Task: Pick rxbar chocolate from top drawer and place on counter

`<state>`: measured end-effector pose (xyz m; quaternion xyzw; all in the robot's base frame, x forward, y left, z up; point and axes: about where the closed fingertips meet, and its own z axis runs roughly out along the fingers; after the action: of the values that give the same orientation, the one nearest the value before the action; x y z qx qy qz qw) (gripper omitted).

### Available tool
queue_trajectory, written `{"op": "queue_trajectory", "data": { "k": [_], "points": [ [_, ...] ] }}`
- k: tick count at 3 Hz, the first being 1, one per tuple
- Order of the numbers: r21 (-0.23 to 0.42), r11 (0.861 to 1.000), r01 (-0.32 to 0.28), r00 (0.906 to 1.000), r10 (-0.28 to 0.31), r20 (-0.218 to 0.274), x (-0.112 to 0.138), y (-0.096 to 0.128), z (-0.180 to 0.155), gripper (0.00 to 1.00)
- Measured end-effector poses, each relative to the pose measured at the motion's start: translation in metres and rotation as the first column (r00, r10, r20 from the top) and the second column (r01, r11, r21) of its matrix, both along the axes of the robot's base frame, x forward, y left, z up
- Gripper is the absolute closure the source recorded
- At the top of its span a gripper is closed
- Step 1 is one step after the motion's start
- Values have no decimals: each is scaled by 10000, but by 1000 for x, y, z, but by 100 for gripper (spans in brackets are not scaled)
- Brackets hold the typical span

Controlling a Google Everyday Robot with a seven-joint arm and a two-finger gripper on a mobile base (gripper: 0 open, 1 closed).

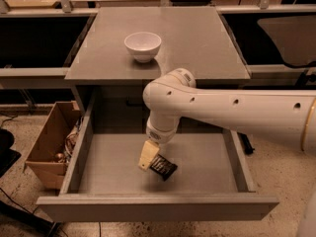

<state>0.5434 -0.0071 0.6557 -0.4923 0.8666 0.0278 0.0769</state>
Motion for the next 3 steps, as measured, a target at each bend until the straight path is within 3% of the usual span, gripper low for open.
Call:
{"op": "queue_trajectory", "data": {
  "k": [1,2,3],
  "points": [
    [74,9992,383,9992,-382,-88,3,3,-35,3],
    [34,9988,488,9985,-489,246,0,-10,-56,25],
    [50,9989,470,9985,-471,281,0,-10,-57,49]
  ]
}}
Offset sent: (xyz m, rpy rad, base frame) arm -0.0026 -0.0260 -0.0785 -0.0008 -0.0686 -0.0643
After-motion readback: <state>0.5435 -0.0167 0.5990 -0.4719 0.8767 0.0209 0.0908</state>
